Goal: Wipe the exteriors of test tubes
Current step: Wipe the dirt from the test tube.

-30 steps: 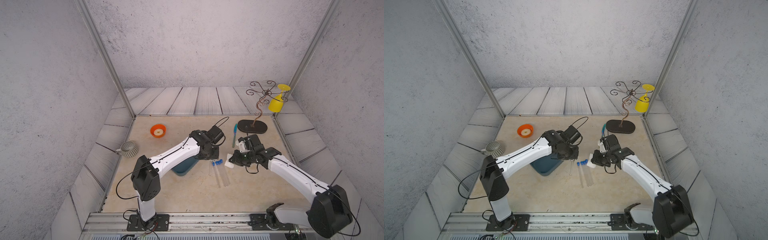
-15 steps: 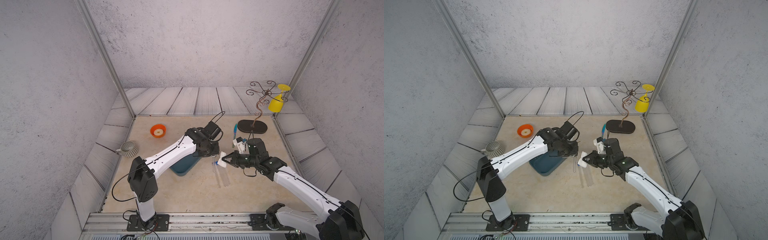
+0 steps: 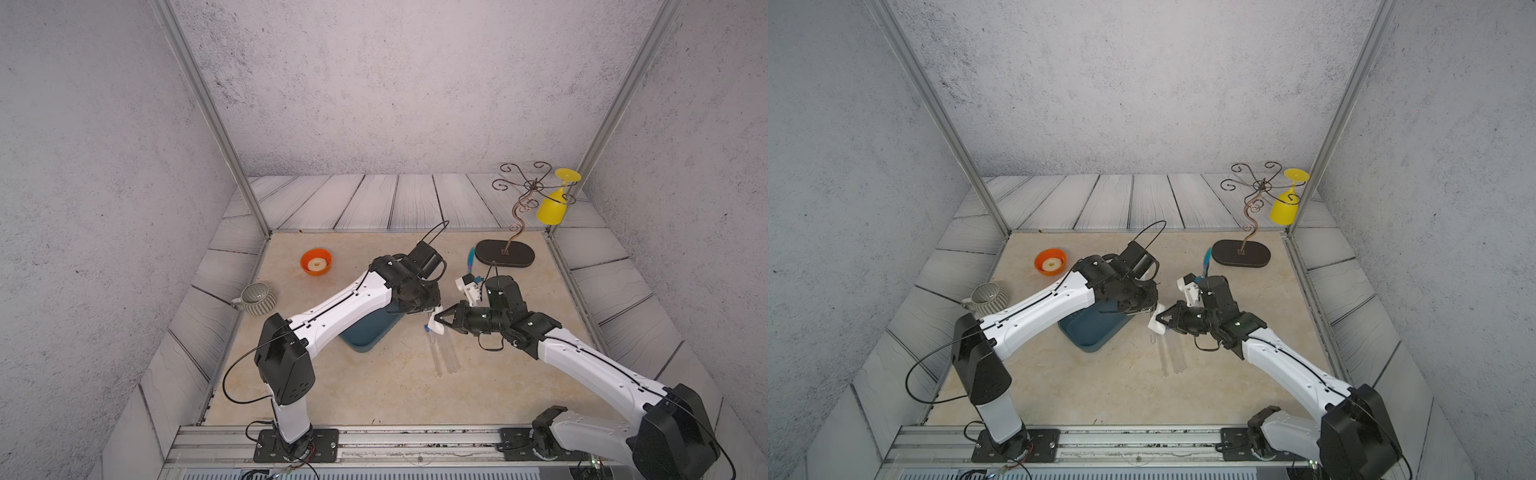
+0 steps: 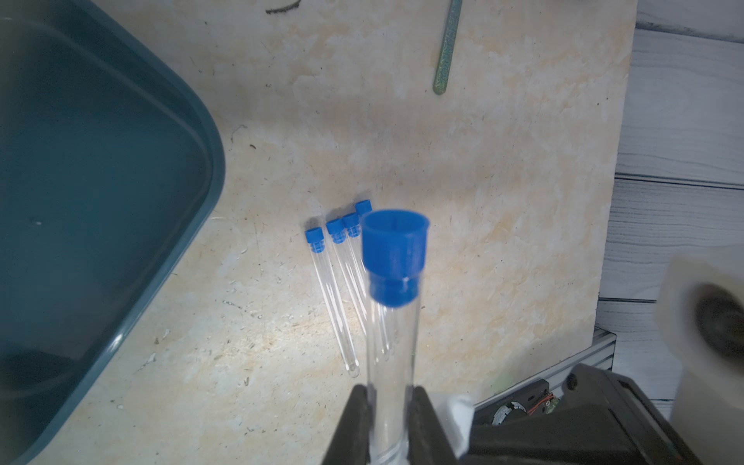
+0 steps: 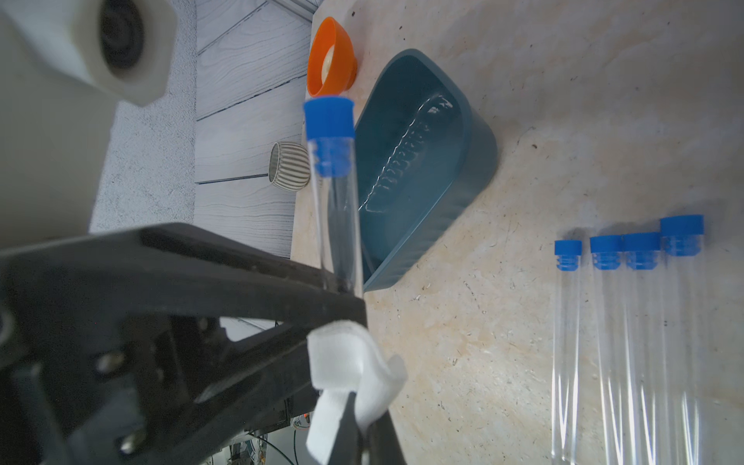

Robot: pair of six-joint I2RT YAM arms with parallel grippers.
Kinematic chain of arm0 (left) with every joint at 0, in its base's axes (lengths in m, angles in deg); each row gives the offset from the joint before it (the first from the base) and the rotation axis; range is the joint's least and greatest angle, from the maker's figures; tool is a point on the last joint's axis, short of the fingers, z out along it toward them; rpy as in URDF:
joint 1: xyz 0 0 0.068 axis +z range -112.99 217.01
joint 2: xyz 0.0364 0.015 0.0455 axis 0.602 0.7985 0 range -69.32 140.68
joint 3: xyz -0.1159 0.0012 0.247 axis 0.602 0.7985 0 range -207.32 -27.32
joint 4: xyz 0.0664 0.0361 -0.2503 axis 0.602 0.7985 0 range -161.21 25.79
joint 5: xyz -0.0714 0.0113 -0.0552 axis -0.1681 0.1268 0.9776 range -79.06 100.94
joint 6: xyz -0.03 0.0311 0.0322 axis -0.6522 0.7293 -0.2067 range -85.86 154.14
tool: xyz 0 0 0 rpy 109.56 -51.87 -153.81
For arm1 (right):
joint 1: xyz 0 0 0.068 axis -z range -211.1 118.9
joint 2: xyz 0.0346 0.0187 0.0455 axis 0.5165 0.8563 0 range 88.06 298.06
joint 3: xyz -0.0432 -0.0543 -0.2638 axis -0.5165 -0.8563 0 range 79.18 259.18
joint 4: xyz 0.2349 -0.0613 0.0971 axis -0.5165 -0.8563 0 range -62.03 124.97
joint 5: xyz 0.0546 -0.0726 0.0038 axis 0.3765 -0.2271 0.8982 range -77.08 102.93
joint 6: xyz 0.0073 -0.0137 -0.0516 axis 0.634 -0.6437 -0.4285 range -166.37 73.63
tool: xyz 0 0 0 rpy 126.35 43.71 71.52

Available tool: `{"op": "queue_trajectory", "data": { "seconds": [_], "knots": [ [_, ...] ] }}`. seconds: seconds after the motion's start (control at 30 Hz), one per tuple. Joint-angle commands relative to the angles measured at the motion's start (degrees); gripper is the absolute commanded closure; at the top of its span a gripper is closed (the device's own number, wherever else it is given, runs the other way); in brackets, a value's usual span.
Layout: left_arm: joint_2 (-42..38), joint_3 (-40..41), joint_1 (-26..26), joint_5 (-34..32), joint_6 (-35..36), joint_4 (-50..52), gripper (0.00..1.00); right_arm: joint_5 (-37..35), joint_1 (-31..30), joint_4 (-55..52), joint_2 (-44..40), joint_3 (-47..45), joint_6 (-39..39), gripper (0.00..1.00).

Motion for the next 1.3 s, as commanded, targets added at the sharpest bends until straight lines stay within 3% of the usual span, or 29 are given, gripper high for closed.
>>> {"op": "queue_trajectory", "data": {
  "seconds": [0.0,0.27,0.73,1.27],
  "knots": [
    [-2.4,-1.9,0.5,0.4,-0.9,-0.6,0.85,1.6,-0.3,0.3,-0.2,-1.8,0.0,0.95],
    [-2.5,-1.7,0.8,0.4,-0.9,-0.9,0.85,3.1,-0.4,-0.2,-2.6,-3.7,0.0,0.95],
    [-2.9,-1.0,1.0,0.5,0.0,-0.9,0.85,3.4,-0.4,-2.7,1.5,4.4,-2.8,0.95],
    [-3.3,-1.2,1.9,0.9,1.4,-1.0,0.85,4.3,-1.3,-6.7,-6.2,2.6,-1.0,0.95]
  ]
}}
